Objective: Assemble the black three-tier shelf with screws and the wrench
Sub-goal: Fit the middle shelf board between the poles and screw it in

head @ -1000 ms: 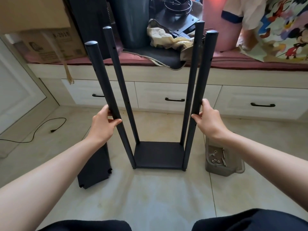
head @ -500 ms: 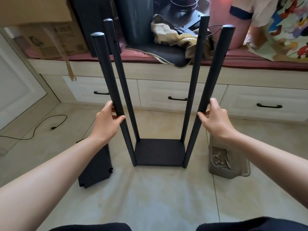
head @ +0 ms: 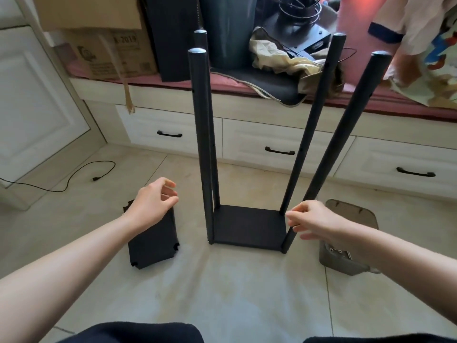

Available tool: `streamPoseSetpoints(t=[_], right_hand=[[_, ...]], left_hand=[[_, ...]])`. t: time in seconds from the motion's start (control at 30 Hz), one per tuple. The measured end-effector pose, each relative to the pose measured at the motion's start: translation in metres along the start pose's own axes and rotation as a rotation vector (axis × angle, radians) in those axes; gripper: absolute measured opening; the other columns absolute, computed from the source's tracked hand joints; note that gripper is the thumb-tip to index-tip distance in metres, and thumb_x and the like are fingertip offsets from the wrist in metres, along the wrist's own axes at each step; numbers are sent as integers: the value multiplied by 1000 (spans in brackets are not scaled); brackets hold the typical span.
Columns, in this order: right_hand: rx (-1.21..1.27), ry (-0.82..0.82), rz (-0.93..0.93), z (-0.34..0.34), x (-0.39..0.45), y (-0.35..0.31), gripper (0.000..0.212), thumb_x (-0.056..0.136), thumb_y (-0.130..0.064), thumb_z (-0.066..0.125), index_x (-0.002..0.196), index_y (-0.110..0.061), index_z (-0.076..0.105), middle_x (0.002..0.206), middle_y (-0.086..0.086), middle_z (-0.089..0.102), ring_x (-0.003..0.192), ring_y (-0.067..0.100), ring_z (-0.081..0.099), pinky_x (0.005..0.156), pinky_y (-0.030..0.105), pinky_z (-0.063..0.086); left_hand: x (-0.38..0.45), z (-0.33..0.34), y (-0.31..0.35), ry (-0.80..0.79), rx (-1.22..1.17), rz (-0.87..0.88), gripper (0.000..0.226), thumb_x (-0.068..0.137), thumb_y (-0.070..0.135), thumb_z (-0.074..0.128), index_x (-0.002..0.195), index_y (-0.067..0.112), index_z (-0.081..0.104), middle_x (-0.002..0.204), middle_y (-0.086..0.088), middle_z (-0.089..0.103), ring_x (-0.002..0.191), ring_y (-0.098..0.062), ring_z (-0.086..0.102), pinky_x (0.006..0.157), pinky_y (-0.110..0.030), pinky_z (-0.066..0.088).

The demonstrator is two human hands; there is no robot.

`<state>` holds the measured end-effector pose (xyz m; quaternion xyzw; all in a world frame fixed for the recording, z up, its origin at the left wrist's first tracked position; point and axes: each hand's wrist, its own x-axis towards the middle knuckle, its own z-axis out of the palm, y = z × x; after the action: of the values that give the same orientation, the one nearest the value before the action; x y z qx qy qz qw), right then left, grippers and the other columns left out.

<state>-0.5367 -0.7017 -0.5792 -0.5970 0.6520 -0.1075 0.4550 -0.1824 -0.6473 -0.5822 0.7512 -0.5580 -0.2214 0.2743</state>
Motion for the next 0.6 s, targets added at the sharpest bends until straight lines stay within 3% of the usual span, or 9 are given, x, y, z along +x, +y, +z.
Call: streamPoseSetpoints(t=[0.07,0.2,0.33,0.43,0.53,0.6], right_hand=[[-80,-69,-4,20,5,-8,19,97,-35,58,94,-18,65,97,5,71,90,14,69,77,29,60],[-293,-207,-42,68,25,-28,33,94,-33,57,100,-3,68,103,17,72,78,17,61,75,33,58],[-403,-302,-62,121,54,-47,39,94,-35,55,103,2,66,102,16,73,77,19,61,73,33,54],[-401,-356,-57,163,77,-56,30,95,-32,53,89,-6,66,84,7,65,69,17,56,61,25,51],[-369,-397,-34,205,102,-58,25,95,-31,53,80,-12,61,85,5,63,72,18,55,63,26,51],[-338,-439,-9,231,116,-58,24,98,-35,53,88,-14,60,89,1,65,76,15,58,66,24,52]], left_hand=[[-4,-4,-28,-3,23,-61,22,95,15,67,116,16,61,102,3,71,95,-16,67,92,-40,54],[-8,-6,-82,-1,24,-166,20,95,14,68,113,16,62,99,1,70,94,-16,66,88,-38,56],[-10,4,-139,-3,16,-285,16,95,17,67,110,19,63,92,9,65,97,-16,63,86,-31,49],[-10,16,-177,-29,-5,-374,16,95,15,66,111,14,62,99,-1,67,97,-19,63,90,-35,50],[-10,32,-209,-56,-2,-446,16,96,15,64,112,12,63,99,-1,66,93,-16,61,81,-28,44],[-9,43,-228,-66,15,-481,17,97,17,63,113,12,62,102,-1,66,92,-16,60,79,-27,42]])
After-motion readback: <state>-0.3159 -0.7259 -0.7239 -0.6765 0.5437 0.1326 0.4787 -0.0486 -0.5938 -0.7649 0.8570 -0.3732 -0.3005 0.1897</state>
